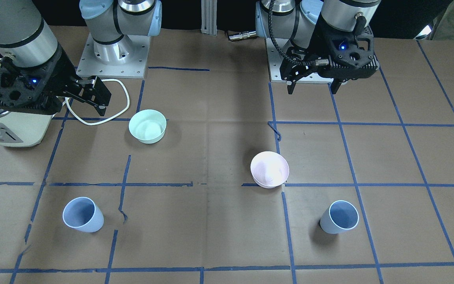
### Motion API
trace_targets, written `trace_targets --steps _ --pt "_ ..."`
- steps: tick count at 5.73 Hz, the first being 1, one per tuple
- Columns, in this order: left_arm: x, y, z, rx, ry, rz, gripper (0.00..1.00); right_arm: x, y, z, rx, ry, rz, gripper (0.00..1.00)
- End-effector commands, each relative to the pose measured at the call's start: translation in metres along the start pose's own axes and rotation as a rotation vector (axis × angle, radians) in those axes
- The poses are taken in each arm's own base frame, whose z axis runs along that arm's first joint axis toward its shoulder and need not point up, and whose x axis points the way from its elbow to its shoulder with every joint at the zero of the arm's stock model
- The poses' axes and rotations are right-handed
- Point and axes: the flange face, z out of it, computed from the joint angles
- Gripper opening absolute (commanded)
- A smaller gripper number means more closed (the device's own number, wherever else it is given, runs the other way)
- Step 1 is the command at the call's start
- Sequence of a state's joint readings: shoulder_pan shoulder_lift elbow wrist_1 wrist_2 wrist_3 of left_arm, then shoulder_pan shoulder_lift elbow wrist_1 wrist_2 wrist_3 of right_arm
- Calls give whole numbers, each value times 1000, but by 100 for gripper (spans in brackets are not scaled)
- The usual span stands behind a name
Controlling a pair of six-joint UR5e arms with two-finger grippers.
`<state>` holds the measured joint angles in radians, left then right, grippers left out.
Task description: Stack blue cups with both arms
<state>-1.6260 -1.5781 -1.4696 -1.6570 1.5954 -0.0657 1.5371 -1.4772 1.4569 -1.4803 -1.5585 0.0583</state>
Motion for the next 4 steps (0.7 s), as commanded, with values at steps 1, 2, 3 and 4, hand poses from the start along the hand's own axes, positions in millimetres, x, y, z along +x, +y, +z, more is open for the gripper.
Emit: trace_targets --steps 1,2,3,4 --pt "0 0 -1 2 0 0 99 0 0 0 0 0 0 100" --pt "-1 0 -1 2 -1 0 99 1 0 0 1 0 1 100" --pt "-3 1 -1 3 -3 0 99 10 -11 -3 29 -2 0 100" --pt "-2 2 -2 5 -4 1 99 38 -44 3 43 -5 -45 100"
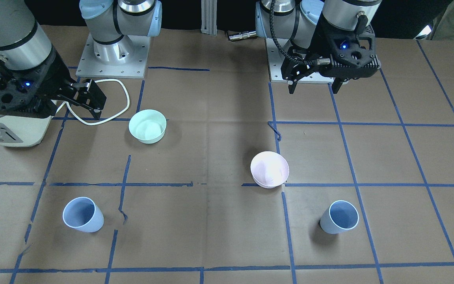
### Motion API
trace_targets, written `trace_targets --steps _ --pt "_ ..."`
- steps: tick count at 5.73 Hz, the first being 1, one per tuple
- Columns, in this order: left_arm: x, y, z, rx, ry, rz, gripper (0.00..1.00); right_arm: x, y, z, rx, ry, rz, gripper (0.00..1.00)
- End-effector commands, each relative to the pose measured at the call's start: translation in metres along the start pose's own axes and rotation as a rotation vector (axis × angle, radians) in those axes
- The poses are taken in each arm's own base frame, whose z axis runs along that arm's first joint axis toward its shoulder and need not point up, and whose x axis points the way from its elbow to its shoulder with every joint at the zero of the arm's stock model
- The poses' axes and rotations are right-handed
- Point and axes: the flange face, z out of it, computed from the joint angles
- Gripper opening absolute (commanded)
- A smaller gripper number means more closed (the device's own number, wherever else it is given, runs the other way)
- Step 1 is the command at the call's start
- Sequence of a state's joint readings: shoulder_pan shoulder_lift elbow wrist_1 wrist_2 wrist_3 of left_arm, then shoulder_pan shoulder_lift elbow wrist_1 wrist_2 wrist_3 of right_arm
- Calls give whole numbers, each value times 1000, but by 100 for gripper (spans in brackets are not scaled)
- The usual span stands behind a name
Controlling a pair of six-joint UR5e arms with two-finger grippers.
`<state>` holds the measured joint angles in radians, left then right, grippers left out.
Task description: Stack blue cups with both arms
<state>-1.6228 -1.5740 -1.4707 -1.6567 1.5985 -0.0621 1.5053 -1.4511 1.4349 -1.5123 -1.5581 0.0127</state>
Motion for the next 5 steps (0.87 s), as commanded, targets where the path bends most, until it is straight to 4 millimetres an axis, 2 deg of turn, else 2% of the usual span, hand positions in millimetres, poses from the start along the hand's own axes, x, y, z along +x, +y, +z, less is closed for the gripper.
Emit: trace_targets --steps 1,2,3,4,5 --pt "-1 0 -1 1 2 4 99 56 -67 1 33 -3 5 100" --pt "-15 -5 -3 6 9 -19 99 62 -105 3 48 1 -44 100" --pt "-37 -12 -9 15 13 -18 99 65 -126 24 25 1 -74 100" --pt "-52 -27 1 4 12 -5 99 66 -130 39 21 -1 -129 100" --pt "-62 -51 17 20 13 -4 99 67 -134 77 -6 -5 -129 100"
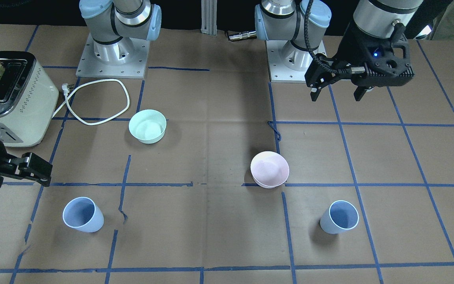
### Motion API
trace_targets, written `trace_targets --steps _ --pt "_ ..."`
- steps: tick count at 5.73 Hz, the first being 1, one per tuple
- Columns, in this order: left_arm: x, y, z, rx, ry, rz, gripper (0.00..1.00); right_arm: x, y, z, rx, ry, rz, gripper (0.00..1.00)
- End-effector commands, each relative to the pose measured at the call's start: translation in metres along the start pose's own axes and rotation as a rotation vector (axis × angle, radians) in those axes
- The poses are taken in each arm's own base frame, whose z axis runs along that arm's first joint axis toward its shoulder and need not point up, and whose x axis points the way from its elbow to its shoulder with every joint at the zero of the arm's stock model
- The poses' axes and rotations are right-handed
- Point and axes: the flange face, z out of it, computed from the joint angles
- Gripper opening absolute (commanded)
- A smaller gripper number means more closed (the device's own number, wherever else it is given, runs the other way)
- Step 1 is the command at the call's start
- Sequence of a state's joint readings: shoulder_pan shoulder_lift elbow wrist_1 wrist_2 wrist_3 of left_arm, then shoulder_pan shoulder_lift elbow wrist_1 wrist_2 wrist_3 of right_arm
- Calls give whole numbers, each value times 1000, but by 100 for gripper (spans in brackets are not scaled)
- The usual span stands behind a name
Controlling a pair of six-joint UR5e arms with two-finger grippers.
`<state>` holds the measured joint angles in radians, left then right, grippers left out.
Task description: Stack blue cups with both arms
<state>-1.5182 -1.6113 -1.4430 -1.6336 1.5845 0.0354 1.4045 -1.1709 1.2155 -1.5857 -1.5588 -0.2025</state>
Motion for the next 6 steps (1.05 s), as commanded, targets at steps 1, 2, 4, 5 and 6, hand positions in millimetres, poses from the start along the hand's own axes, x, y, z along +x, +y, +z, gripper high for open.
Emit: trace_targets --steps 1,2,4,5,6 --pt "-15 -51 47 12 -5 23 99 4 -5 85 -4 -1 -16 100" --pt "-18 -84 86 23 -12 58 99 8 2 121 24 6 -12 100" --pt "-35 -123 165 -52 -47 35 99 12 12 151 31 3 0 100" --pt "-41 -137 200 -78 -55 31 99 10 8 156 43 -19 6 100" --pt "-42 -150 235 -91 -56 29 99 9 7 162 46 -36 9 100"
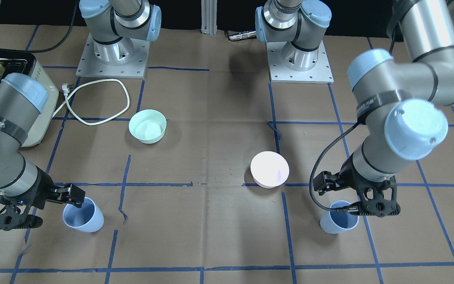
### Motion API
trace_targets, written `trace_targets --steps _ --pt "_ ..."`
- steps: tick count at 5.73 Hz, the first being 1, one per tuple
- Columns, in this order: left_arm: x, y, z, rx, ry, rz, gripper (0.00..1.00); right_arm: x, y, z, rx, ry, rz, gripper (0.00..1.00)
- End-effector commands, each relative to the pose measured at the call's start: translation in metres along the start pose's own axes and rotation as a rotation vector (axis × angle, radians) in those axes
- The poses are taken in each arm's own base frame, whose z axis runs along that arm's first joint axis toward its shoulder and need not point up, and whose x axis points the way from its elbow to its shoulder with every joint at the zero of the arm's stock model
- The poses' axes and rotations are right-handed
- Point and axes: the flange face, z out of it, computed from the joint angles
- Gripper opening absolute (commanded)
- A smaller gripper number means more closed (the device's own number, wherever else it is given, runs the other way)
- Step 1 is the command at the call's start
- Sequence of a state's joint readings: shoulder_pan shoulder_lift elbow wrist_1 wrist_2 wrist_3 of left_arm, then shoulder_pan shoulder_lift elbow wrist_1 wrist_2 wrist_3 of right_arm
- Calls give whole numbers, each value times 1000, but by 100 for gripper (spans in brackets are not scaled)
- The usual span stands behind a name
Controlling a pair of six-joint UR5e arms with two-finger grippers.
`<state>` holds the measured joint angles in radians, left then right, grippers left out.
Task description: Stack blue cups with both arms
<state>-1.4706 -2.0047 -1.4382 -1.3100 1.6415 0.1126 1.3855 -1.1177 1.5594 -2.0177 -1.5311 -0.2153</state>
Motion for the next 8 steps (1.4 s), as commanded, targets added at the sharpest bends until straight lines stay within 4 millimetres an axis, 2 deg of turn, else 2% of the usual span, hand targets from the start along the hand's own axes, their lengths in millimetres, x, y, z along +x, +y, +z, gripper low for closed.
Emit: trace_targets --steps 1,2,3,4,5,6,7,8 --pt "-1 -25 54 -8 -4 -3 99 -1 -2 6 10 -15 2 100" --pt "0 -32 73 3 -3 -2 99 0 -6 13 24 -12 -5 100" --pt "0 -35 86 0 -1 4 83 2 -8 18 24 -11 -3 100" --pt "0 -34 86 -1 -3 9 46 1 -8 18 24 -11 -5 71" --pt "0 -33 84 2 -3 12 21 1 -7 16 26 -9 0 18" --pt "1 -32 75 15 -3 14 4 1 -7 15 28 -11 1 7" --pt "8 -34 64 31 2 19 1 1 -8 13 31 -11 3 6" --pt "32 -28 47 52 14 17 1 1 -10 6 43 -8 7 6"
